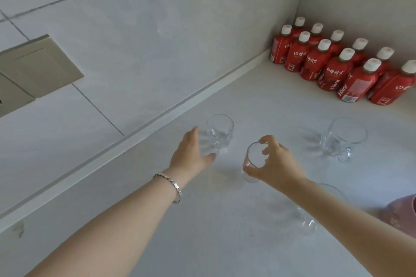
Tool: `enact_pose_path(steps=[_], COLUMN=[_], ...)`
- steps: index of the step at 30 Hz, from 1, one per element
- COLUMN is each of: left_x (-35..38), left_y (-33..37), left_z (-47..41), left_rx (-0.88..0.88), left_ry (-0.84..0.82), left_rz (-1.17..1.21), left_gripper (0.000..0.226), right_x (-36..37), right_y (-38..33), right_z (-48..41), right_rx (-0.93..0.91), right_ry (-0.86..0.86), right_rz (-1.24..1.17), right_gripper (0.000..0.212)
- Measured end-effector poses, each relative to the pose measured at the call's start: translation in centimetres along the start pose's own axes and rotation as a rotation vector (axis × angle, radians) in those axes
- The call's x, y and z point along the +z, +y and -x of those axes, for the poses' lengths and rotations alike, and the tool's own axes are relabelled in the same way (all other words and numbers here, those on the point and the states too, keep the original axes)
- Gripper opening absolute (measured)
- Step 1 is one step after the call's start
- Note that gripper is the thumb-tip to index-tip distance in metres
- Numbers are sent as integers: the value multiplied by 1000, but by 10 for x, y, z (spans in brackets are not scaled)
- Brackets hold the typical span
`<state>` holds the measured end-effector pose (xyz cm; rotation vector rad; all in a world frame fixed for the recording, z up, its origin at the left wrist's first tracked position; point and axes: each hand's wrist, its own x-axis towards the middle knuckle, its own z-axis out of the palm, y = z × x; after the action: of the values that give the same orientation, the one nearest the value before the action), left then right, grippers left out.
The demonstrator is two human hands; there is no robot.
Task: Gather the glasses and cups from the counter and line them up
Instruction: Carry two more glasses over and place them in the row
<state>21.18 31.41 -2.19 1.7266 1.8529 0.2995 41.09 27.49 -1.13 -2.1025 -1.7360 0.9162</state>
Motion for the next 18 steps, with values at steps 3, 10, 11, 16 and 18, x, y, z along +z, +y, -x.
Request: enact_pose_path(steps=[3,10,11,16,18], left_x=[15,26,24,-3,-18], left_y=[21,24,20,-28,-56], left_z=[-42,-40,-30,49,82], left_rx=[-3,-65,-59,-29,-66], left_ry=[-4,80,90,105,84], left_rz=[30,126,120,103,108], left_gripper=[108,88,88,87,93], right_x=[-16,-24,-22,-1,15], right_y=[10,19,17,-13,-38], right_z=[-11,-12,-10,9,20], right_rx=[-7,-22,-28,-119,-183], right_ry=[31,7,-8,-125,-191], right_rz=[18,49,67,185,208], right_gripper=[76,73,74,74,74])
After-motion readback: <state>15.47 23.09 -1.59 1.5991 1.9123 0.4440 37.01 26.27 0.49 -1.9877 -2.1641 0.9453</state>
